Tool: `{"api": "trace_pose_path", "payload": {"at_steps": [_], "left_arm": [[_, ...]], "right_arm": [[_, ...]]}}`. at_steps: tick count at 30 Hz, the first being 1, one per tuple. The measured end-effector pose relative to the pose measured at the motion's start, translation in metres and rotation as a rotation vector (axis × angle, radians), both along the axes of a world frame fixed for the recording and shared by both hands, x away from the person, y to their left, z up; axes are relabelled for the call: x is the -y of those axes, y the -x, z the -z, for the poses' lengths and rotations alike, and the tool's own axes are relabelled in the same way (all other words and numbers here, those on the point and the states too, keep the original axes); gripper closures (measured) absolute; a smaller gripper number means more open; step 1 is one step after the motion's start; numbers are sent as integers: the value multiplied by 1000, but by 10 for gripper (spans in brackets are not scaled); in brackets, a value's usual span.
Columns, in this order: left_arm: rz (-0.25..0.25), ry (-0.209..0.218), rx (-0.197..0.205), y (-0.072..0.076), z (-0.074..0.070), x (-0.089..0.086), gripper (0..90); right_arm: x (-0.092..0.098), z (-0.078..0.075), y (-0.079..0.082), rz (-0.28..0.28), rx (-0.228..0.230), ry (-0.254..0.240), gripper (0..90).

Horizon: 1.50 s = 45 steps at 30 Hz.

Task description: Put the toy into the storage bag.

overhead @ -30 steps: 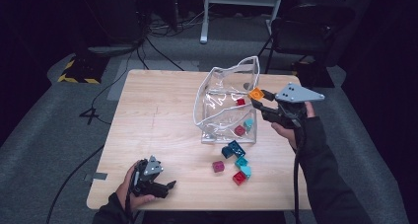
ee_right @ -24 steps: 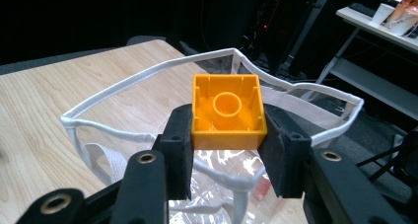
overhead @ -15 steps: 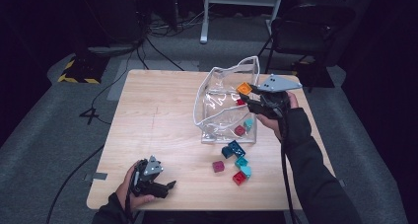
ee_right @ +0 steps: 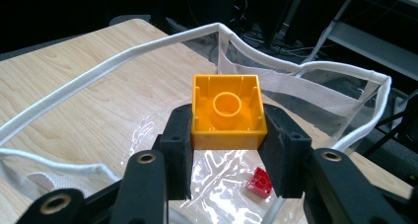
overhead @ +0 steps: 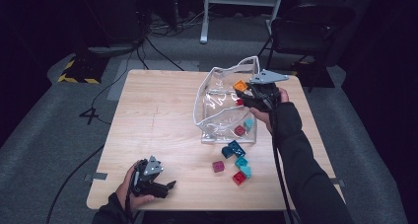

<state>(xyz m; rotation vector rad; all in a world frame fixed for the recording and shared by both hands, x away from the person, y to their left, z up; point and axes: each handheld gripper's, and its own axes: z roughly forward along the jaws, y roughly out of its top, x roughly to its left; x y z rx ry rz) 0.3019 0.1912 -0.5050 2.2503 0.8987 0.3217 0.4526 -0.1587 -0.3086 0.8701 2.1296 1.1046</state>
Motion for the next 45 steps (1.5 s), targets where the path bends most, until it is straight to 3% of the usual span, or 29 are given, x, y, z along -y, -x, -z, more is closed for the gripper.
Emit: {"api": "trace_pose_path", "payload": {"at_steps": [10,13,20,31,35,38,45], "left_arm": [[1,-2,4,0,0,0,109],[-1,1,0,0,0,0,109],[1,-3,5,0,0,0,109],[0,-2,4,0,0,0,109],[0,-1,4,0,0,0,109],[0,-3,5,0,0,0,109],[-1,-1,5,0,0,0,109]], "right_arm": [[-6,6,-7,32,-22,13,589],[-6,8,-7,52,-24,7,514],[-1,5,-1,51,-18,-42,445],[22,-6,32,19,53,-78,419],[32,-6,45,-9,43,-90,374],[39,1,58,-59,27,-75,351],[53,35,88,-105,10,-60,329]]}}
